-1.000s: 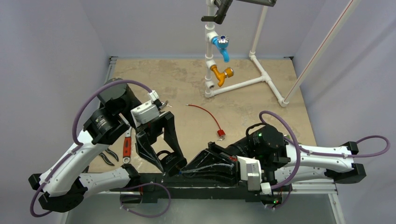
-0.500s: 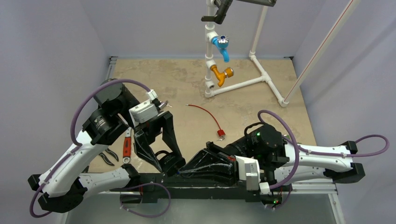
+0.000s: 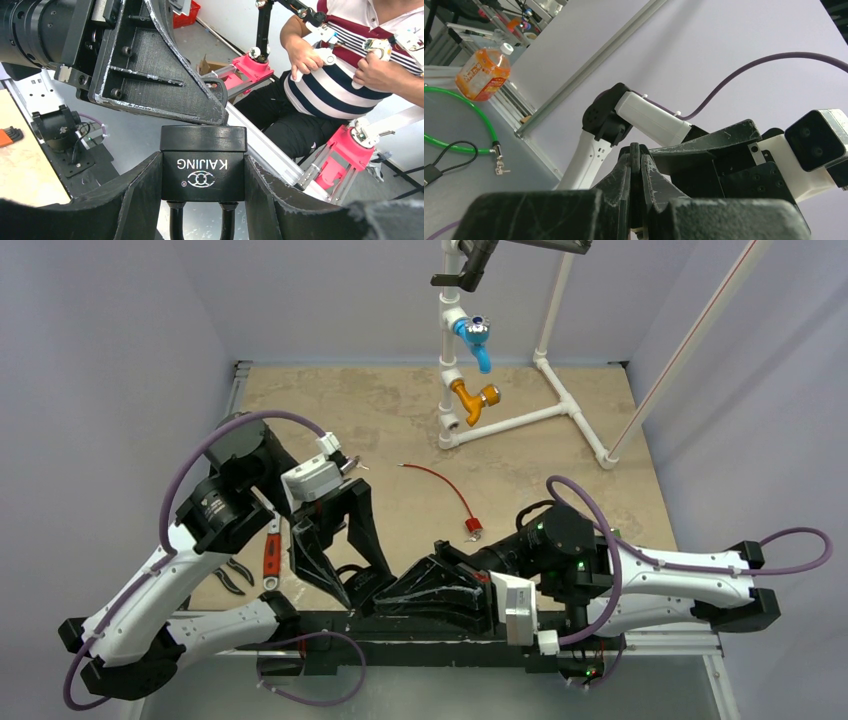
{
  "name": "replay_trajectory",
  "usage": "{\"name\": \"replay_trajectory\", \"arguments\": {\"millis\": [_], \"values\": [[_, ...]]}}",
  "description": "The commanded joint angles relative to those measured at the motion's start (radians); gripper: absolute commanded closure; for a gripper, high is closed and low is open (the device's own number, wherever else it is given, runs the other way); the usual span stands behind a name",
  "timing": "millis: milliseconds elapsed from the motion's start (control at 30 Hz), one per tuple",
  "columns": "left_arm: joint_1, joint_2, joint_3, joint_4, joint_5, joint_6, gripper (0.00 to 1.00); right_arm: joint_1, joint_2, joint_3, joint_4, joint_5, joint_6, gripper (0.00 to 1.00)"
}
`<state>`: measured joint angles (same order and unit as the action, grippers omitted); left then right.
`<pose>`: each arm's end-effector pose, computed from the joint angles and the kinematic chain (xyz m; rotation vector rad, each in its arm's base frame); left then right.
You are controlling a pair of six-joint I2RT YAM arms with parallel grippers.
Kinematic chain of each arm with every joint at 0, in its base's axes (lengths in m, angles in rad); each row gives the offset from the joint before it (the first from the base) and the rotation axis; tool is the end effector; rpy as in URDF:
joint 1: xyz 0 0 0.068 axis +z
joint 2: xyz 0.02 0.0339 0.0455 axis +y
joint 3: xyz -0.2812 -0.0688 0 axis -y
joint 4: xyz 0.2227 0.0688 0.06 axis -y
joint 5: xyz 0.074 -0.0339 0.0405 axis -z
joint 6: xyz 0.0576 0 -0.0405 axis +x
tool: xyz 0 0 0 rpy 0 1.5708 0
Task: Unlock with the key
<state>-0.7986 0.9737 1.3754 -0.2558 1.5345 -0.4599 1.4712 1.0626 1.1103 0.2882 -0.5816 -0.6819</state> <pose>0.0416 -0.1252 0.4994 1.6934 1.0643 -1.9497 -0.0098 0.2201 0.4700 -1.3573 0.1298 1.0274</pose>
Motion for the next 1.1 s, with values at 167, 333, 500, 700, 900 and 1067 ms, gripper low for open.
{"name": "replay_trajectory", "arguments": {"millis": [167,333,500,700,900,1067], "values": [[0.006,-0.018,0.025,0.079,-0.178,0.007,1.00,-0.055,0.010,-0.110,-0.232,0.159,0.130,0.83],[0.020,-0.033,-0.015,0.104,-0.178,-0.010,1.00,-0.067,-0.050,-0.085,-0.271,0.176,0.147,0.09],[0.033,-0.040,-0.039,0.121,-0.178,-0.025,1.00,-0.070,-0.054,-0.027,-0.346,0.204,0.115,0.01],[0.046,-0.054,-0.062,0.129,-0.180,-0.041,1.00,-0.071,-0.088,-0.018,-0.332,0.259,0.075,0.04],[0.053,-0.067,-0.085,0.165,-0.174,-0.071,1.00,-0.070,-0.119,-0.006,-0.360,0.293,0.044,0.28],[0.054,-0.072,-0.100,0.163,-0.171,-0.072,1.00,-0.070,-0.120,0.032,-0.387,0.313,0.025,0.51]]}}
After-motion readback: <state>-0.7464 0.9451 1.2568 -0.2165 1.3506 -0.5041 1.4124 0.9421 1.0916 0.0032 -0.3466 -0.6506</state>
